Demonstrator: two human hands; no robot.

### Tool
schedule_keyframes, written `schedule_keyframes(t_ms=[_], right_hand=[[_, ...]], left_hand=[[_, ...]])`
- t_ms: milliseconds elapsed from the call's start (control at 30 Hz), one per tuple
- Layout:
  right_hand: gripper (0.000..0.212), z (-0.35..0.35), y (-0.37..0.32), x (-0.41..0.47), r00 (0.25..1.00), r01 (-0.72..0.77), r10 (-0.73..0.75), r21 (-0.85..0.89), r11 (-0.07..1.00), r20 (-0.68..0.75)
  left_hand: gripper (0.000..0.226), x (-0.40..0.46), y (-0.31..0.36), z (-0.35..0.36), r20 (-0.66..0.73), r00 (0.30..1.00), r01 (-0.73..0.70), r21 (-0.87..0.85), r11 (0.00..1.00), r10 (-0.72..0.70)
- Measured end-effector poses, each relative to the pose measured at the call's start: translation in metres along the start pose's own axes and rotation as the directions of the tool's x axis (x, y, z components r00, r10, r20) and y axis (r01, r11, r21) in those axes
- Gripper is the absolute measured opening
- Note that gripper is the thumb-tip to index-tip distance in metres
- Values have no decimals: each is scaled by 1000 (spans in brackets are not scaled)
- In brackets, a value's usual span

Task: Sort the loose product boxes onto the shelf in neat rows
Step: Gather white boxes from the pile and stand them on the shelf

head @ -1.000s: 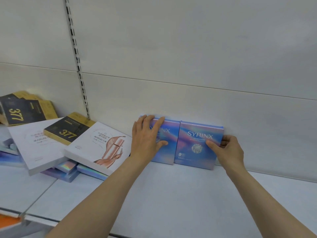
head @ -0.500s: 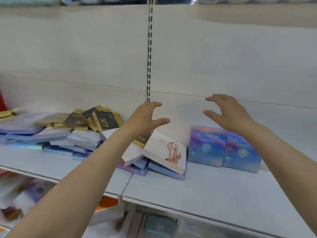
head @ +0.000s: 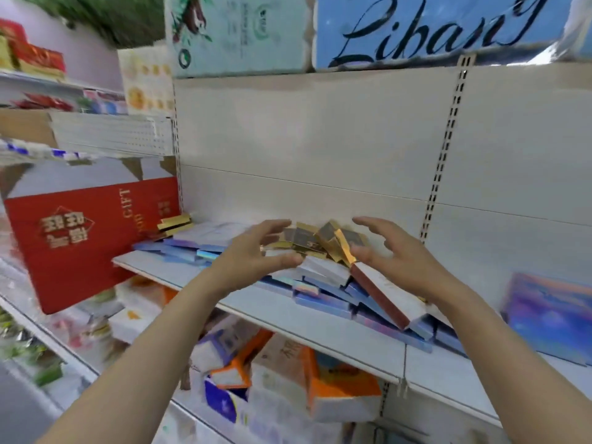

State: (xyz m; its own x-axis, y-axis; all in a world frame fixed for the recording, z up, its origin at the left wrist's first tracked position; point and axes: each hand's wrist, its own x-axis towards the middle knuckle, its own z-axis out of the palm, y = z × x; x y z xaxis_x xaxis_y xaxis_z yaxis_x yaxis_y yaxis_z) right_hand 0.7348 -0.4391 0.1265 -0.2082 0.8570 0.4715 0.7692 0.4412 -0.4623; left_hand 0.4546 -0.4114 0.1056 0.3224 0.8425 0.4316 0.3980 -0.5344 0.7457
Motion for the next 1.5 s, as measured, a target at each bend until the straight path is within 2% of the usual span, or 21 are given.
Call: schedule_keyframes(t_ms=[67, 233, 400, 667, 800, 933, 1067, 1167, 1267, 1300, 1367, 1433, 1500], right_hand=[[67, 29, -17, 20, 1000, 10, -11, 14, 1000, 28], [63, 104, -47, 89, 990, 79, -82, 31, 996, 116], [63, 179, -65, 179, 981, 123, -136, 105, 987, 135], [66, 270, -79, 312, 979, 90, -118, 170, 981, 164], [66, 314, -71, 354, 972, 12, -50, 164, 986, 229], [64, 353, -61, 378, 954, -101, 76, 73, 992, 291], [62, 387, -57, 386, 916, -188, 229, -153, 970, 329], [64, 401, -57, 383, 889, -170, 317, -404, 899, 330], [62, 402, -66, 374, 868, -158, 336, -438, 885, 366], [61, 401, -69, 370, 872, -181, 347, -431, 884, 346], [66, 401, -71, 362, 886, -282, 415, -471, 836, 206], [80, 404, -74, 356, 846, -432, 531, -537, 724, 36], [84, 412, -78, 353, 813, -498, 581, -564, 659, -39]], left_hand=[[81, -7, -19, -25, -24, 999, 25, -1, 1000, -25], [66, -6, -79, -85, -106, 991, 76, -4, 997, -76], [63, 23, -143, -151, -161, 980, 130, 55, 990, -119], [70, 105, -228, -246, -121, 974, 208, 153, 966, -190], [67, 133, -282, -273, -148, 962, 251, 150, 956, -229], [57, 154, -341, -283, -94, 965, 258, 164, 952, -245], [51, 180, -395, -275, -11, 970, 242, 176, 954, -244], [56, 196, -425, -262, 163, 962, 192, 164, 968, -219], [57, 212, -444, -249, 238, 955, 140, 160, 977, -176], [57, 217, -448, -245, 259, 953, 110, 193, 975, -159], [57, 222, -452, -239, 300, 946, 41, 275, 960, -126], [58, 221, -453, -237, 318, 943, -15, 333, 943, -98], [59, 215, -455, -238, 317, 947, -64, 344, 937, -52]])
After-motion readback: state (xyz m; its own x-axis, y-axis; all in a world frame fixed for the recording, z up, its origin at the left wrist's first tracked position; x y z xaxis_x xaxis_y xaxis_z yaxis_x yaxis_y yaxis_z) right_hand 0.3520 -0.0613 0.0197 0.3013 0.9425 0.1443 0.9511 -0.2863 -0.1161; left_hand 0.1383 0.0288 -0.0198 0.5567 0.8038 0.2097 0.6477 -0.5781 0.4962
